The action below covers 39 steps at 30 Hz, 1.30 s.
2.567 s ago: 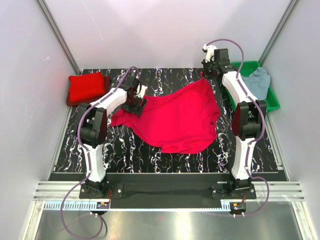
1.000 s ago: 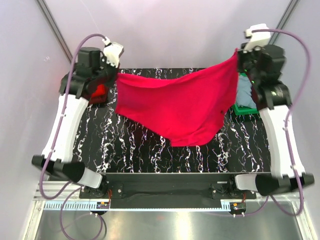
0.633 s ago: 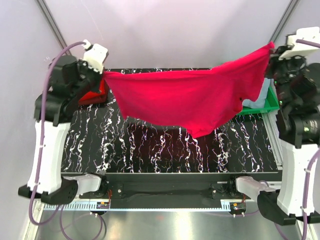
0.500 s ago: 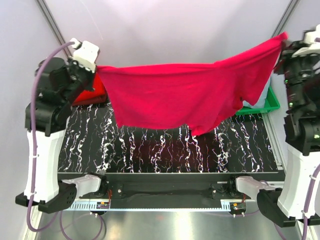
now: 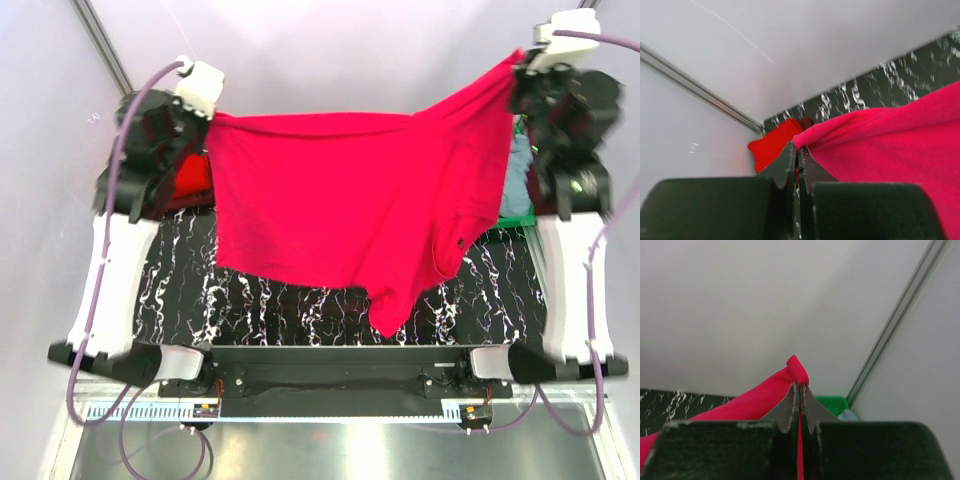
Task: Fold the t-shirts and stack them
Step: Flatten the tshirt out
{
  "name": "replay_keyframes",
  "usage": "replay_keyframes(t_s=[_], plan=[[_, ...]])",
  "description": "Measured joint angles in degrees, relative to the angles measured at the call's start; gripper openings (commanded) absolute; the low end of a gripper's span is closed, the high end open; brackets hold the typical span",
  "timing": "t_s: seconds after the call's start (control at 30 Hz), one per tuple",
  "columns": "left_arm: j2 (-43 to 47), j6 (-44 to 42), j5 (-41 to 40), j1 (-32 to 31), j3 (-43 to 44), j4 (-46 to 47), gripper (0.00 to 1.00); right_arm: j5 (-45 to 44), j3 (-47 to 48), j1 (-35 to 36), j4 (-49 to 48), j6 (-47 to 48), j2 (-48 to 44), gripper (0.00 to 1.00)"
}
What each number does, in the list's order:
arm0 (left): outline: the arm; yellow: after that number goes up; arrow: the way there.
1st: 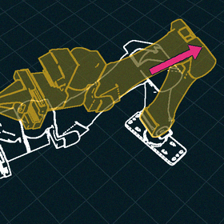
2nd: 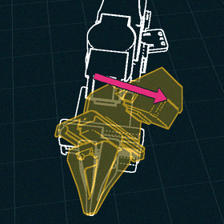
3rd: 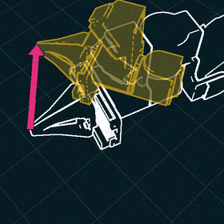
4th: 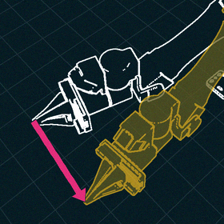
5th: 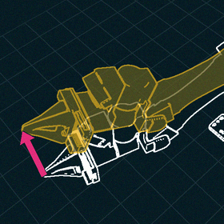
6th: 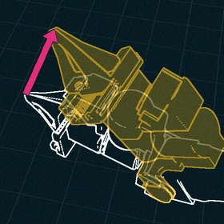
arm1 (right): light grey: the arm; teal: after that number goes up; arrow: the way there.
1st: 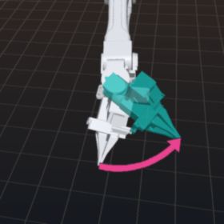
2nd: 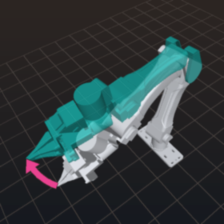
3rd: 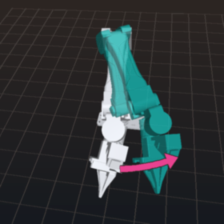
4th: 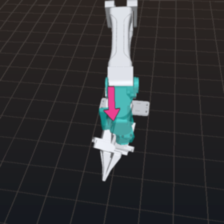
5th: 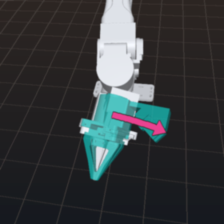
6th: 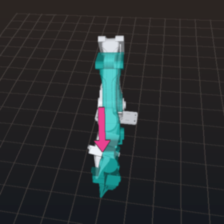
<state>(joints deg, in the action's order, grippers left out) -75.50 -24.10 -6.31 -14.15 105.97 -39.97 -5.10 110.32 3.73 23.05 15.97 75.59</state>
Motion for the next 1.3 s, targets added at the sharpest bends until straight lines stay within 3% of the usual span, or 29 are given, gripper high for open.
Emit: replay_keyframes(t_s=[0.13, 0.27, 0.6, 0.77, 1.03, 1.13, 1.3], plan=[[-3.9, 0.2, 0.1, 0.0, 0.0, -2.5, 0.00, 0.6, 0.0, 0.0, 3.1, -1.5, 5.7, 0.00], [-1.4, 0.2, 0.1, 0.0, -0.9, -3.6, 0.00, 1.3, -0.1, 0.0, 5.4, -2.8, 4.2, 0.00], [21.2, 2.2, 1.1, -0.1, -11.6, -4.9, 0.00, 4.5, -4.5, -0.1, 11.2, -5.4, -18.6, 0.00], [26.3, 0.9, 1.1, -0.1, -10.4, -5.4, 0.00, 4.4, -1.1, -0.2, 13.3, -3.4, -27.3, 0.00], [21.9, -4.6, 0.6, -0.3, -1.6, -2.7, 0.00, 1.3, 11.2, -0.4, 12.4, 1.1, -22.8, 0.00], [21.2, -7.4, -0.5, -0.4, -4.2, 0.2, 0.00, 0.0, 7.5, -0.4, 9.4, 4.0, -21.1, 0.00], [18.1, -10.4, -1.0, 0.2, -15.5, 2.1, 0.00, 0.0, -11.3, -0.4, 1.7, 9.2, -19.8, 0.00]])
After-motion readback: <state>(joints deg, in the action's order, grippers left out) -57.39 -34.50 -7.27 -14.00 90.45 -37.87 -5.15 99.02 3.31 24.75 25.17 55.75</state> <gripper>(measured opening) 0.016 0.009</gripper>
